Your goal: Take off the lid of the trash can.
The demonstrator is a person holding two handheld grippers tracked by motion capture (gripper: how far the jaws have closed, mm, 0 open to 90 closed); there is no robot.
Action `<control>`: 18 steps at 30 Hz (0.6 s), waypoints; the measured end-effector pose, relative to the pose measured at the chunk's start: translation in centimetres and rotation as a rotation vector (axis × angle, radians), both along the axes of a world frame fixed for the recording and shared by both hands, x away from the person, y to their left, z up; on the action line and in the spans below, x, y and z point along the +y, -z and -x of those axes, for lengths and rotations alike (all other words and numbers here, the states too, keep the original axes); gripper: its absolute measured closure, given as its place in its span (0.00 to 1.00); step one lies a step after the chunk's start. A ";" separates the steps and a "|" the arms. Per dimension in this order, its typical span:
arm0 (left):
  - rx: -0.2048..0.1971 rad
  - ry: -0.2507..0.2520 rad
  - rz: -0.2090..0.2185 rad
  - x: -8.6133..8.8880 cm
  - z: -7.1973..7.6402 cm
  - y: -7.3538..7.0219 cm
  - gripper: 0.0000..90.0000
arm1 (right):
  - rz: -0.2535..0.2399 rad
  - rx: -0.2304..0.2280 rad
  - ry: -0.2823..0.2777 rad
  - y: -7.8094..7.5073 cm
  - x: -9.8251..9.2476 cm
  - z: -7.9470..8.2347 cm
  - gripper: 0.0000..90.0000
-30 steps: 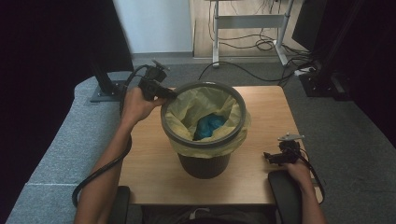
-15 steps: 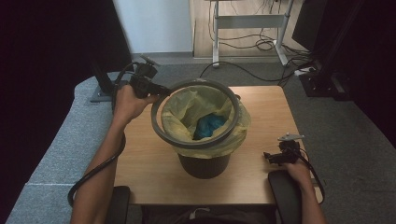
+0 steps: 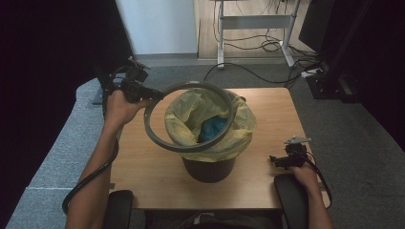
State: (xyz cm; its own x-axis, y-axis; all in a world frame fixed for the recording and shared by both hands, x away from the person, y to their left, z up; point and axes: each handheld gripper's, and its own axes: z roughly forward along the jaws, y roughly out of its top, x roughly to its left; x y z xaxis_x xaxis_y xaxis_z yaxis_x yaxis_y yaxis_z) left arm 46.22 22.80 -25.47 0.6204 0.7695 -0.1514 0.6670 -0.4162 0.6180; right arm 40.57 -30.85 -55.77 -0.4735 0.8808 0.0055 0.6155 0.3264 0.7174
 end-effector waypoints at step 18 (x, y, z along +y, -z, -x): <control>0.028 -0.090 0.011 4.8 0.8 0.5 0.86 | 0.001 0.000 0.000 0.0 0.0 0.0 0.00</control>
